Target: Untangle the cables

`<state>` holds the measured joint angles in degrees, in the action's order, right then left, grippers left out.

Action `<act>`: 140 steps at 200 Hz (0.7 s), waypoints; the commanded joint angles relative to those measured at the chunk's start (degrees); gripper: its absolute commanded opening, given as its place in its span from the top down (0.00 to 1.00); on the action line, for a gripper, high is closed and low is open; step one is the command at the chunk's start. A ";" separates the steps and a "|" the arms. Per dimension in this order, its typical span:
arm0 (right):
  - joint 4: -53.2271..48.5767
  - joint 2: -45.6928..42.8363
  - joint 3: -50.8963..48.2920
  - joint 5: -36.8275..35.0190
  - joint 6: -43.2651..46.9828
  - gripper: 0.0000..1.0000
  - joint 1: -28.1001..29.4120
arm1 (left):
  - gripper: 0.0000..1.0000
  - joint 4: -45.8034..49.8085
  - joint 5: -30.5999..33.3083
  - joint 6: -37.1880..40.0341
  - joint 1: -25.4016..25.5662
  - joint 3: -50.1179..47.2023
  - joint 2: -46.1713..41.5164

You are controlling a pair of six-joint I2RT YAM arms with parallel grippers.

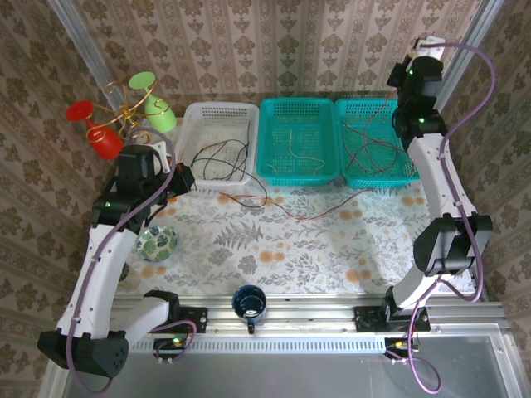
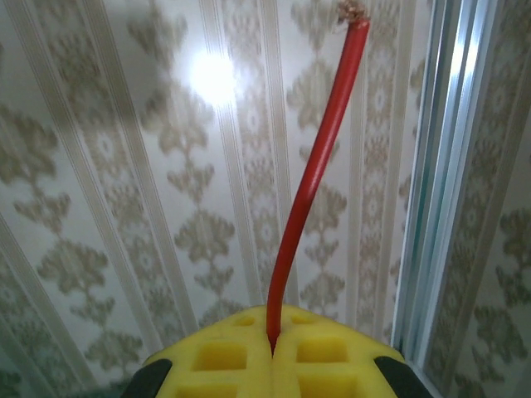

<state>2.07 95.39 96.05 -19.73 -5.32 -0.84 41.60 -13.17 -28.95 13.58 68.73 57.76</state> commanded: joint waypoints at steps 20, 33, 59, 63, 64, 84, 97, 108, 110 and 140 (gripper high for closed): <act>-6.81 3.67 -8.06 -5.62 -5.13 1.00 1.72 | 1.00 -1.27 0.78 -1.02 1.04 0.07 1.21; -9.98 5.84 -9.51 -7.14 -7.18 1.00 1.78 | 1.00 -1.26 0.78 -0.85 1.33 0.46 1.59; -16.25 11.74 -9.80 -7.82 -9.39 1.00 1.72 | 1.00 -0.96 0.94 -0.58 1.71 0.79 1.89; -17.48 12.75 -9.36 -7.87 -9.79 1.00 1.72 | 1.00 -0.91 0.95 -0.61 1.71 0.79 1.85; -17.77 13.04 -9.24 -7.87 -9.84 1.00 1.72 | 1.00 -0.91 0.95 -0.60 1.75 0.79 1.84; -22.73 18.04 -6.73 -7.59 -11.00 1.00 1.48 | 1.00 -0.58 1.10 -0.52 1.88 0.92 1.75; -25.00 20.84 -4.96 -5.76 -10.98 1.00 1.11 | 1.00 -0.36 1.21 -0.45 2.04 0.84 1.64; -26.34 22.60 -4.00 -5.56 -11.12 1.00 0.84 | 1.00 -0.12 1.39 -0.33 2.06 0.85 1.30; -26.50 22.81 -3.89 -5.56 -11.12 1.00 0.80 | 1.00 -0.08 1.46 -0.32 2.06 0.87 1.26; -30.69 26.56 0.14 -1.63 -11.24 1.00 -0.55 | 1.00 0.37 1.65 -0.14 2.15 0.79 0.95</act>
<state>-23.09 120.16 91.18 -24.34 -15.07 -0.21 41.15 -12.25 -28.95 15.35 68.73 59.64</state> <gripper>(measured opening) 0.066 0.054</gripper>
